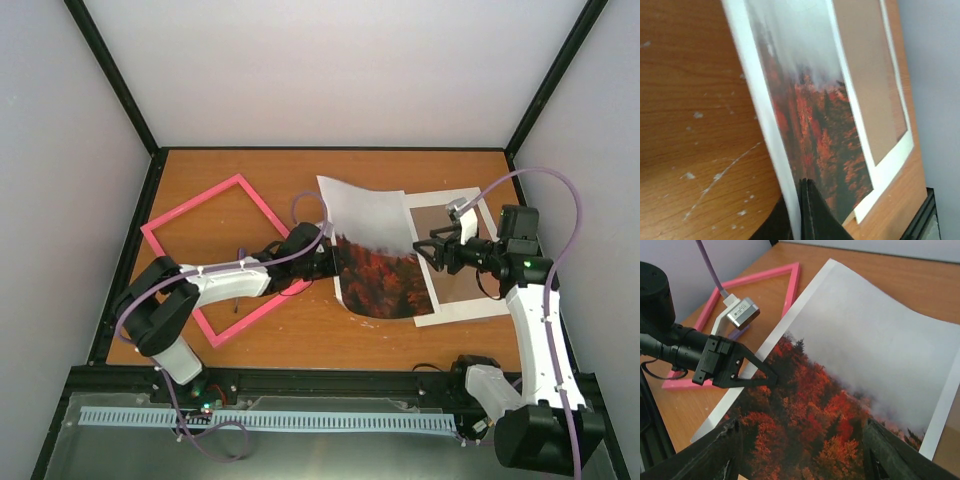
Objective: Take the photo out of the frame
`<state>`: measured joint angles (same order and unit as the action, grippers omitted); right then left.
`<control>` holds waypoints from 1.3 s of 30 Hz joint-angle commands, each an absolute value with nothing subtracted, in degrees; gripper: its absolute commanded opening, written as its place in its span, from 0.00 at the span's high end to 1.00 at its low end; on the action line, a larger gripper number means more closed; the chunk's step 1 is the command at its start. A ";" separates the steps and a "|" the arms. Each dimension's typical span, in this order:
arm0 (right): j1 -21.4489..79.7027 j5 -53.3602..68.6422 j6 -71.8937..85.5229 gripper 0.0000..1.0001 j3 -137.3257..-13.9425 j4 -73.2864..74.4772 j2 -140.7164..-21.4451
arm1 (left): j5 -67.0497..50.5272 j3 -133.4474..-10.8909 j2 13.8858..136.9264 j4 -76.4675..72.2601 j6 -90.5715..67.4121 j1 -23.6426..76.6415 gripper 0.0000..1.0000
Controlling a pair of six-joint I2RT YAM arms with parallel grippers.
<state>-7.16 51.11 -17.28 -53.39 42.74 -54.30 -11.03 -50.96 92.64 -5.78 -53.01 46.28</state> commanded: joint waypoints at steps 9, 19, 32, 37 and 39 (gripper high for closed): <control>-7.49 51.04 -21.33 0.36 -46.46 35.65 -55.33 | -17.16 -47.35 100.17 -18.40 -56.53 45.88 0.99; -7.50 50.98 -21.78 0.36 -45.60 35.42 -55.47 | -19.80 -45.51 103.64 -24.69 -59.82 45.97 0.97; -7.53 50.71 -22.01 0.36 -45.48 35.25 -55.59 | -20.34 -44.59 104.78 -24.68 -60.37 46.58 0.80; -7.48 50.70 -22.24 0.35 -45.49 35.34 -56.04 | -19.49 -44.72 101.19 -19.07 -57.23 46.54 0.62; -7.49 50.75 -22.35 0.35 -45.45 35.33 -56.01 | -18.85 -44.58 99.60 -16.75 -56.12 46.56 0.59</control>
